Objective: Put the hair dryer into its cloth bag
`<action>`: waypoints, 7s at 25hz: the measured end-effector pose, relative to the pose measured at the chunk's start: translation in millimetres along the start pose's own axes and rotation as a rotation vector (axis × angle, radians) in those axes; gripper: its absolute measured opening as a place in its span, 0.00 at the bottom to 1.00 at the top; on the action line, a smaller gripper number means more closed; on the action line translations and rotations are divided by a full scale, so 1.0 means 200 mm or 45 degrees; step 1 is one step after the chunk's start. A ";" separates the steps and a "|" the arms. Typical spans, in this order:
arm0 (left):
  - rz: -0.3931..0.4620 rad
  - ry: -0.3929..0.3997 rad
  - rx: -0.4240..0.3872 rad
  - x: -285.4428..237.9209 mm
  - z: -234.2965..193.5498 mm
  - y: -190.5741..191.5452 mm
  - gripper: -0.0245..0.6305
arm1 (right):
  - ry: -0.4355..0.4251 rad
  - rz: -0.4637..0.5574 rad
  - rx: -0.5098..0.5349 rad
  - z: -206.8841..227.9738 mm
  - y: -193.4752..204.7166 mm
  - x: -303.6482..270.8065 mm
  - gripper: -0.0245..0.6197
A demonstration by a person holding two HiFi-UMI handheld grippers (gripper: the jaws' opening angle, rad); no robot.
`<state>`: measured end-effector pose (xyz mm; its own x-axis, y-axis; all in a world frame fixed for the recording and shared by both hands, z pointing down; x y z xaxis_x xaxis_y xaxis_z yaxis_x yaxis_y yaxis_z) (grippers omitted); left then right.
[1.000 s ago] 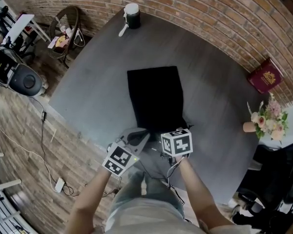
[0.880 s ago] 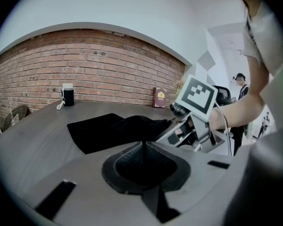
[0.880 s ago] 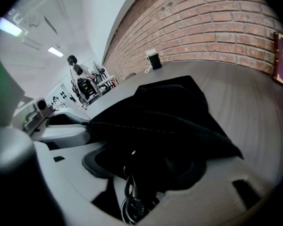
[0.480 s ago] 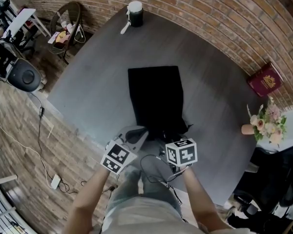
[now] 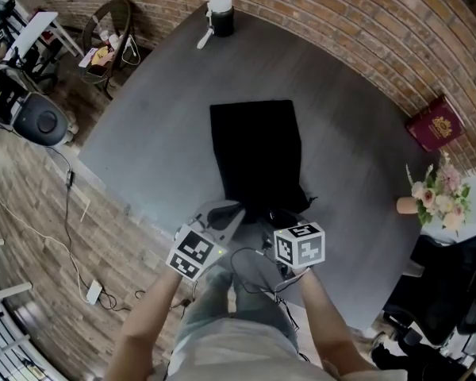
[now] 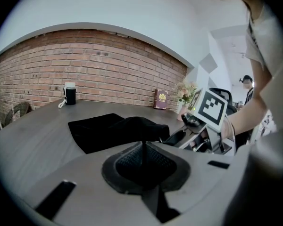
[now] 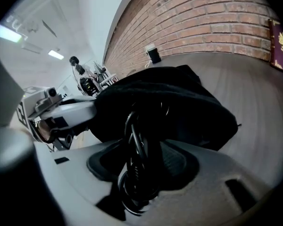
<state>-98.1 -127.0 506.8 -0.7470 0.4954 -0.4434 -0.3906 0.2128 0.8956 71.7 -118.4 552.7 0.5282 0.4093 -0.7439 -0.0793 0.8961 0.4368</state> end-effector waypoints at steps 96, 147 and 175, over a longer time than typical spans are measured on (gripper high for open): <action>-0.190 0.092 -0.127 -0.07 -0.01 0.04 0.07 | 0.058 0.398 -0.265 0.05 -0.05 0.18 0.49; 0.613 -0.992 0.119 0.94 -0.25 -0.80 0.09 | 0.568 1.577 0.186 -0.28 -0.34 1.53 0.14; 0.580 -0.894 0.136 0.83 -0.27 -0.72 0.05 | 0.749 1.447 0.071 -0.18 -0.19 1.45 0.04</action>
<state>-193.8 -120.4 302.9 -0.2974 0.9532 0.0547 -0.0529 -0.0736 0.9959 197.1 -28.7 302.5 -0.2654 0.9631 -0.0447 -0.1952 -0.0083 0.9807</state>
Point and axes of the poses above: the fingertips, and each gripper's own axes: x backward along the fingers, z to its right, y out of its underside, the point moved 9 cm from there along x, backward along the fingers, and after that the axes turned 13 degrees about -x, right-handed, at the moved point
